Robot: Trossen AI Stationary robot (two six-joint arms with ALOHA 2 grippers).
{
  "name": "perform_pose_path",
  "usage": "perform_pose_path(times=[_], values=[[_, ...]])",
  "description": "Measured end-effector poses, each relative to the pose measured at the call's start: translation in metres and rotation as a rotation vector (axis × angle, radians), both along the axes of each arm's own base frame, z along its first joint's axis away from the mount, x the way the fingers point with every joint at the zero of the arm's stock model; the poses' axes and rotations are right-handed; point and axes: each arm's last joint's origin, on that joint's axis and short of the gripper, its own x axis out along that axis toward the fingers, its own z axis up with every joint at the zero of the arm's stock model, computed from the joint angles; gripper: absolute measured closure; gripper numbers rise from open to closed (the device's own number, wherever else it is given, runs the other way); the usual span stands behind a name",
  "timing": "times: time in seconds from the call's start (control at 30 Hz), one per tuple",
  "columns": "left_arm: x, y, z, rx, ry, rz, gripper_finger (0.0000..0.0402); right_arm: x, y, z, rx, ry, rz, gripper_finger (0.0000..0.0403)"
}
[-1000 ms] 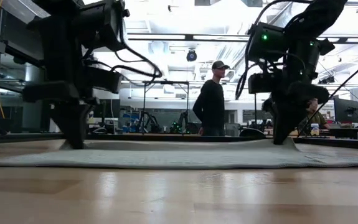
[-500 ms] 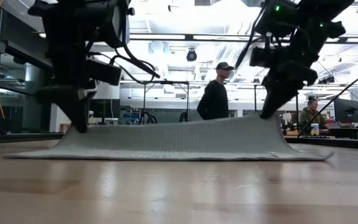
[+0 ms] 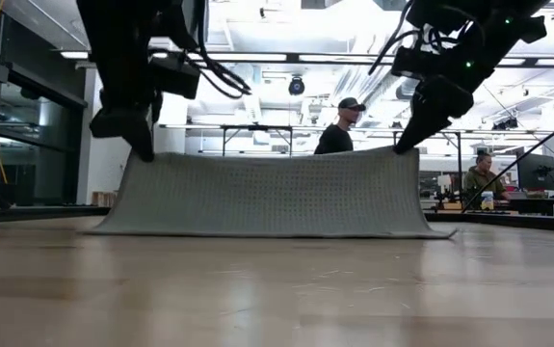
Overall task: Fold microfiber towels
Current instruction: Fold the gray towel
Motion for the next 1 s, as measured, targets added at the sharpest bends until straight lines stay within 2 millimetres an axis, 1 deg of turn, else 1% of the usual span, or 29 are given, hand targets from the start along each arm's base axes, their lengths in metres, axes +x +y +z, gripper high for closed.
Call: perform_pose_path(times=[0.37,0.5,0.63,0.73,0.83,1.0], values=[[0.011,-0.001,0.027,0.033,-0.013,-0.067,0.0402,-0.001,0.004,0.003,-0.032,-0.012,0.007,0.0399],[0.01,-0.003,0.045,0.03,-0.059,-0.097,0.0402,0.0,0.008,0.005,-0.033,-0.034,0.028,0.0399],[0.003,-0.014,0.066,0.009,-0.14,-0.14,0.0402,0.0,0.016,0.009,-0.033,-0.053,0.062,0.0399],[-0.008,-0.023,0.078,-0.01,-0.199,-0.171,0.0402,0.001,0.024,0.015,-0.038,-0.065,0.084,0.0399],[-0.015,-0.029,0.084,-0.034,-0.239,-0.17,0.0401,0.004,0.032,0.025,-0.076,-0.1,0.091,0.0399],[-0.022,-0.041,0.086,-0.052,-0.262,-0.185,0.0401,0.005,0.051,0.038,-0.123,-0.153,0.109,0.0399]])
